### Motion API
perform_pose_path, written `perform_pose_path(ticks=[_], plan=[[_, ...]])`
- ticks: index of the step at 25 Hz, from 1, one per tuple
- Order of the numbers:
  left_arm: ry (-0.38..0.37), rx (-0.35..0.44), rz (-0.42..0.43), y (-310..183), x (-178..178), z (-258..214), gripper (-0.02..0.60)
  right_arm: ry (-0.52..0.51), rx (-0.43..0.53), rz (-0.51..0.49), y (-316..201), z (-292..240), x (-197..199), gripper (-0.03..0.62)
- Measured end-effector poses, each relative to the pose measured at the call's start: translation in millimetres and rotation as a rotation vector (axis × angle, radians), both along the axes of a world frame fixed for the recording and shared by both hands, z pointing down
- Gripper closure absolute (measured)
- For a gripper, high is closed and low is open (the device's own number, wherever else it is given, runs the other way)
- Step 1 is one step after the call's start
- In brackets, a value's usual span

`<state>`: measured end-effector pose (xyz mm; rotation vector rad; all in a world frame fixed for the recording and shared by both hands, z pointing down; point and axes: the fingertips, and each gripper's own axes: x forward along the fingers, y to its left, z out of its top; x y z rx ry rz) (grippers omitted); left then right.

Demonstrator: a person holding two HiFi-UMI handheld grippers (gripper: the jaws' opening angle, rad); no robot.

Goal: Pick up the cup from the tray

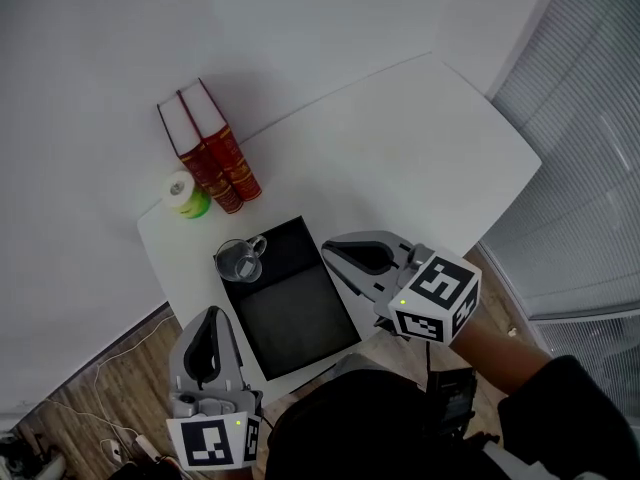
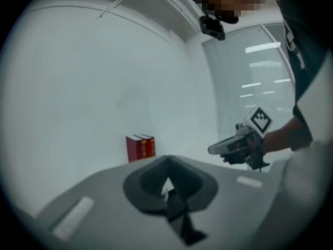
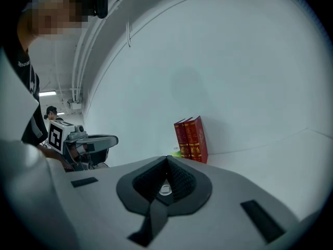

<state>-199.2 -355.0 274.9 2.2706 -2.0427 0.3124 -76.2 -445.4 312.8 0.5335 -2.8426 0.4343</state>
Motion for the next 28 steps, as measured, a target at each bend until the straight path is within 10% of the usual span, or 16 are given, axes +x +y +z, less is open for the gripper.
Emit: perform_pose_path(ticks=[28], plan=[[0.02,-0.073,-0.07,17.6,-7.8,34.1,0.58,0.086,0.013,-0.101,9.2,38.9,-17.3,0.589]])
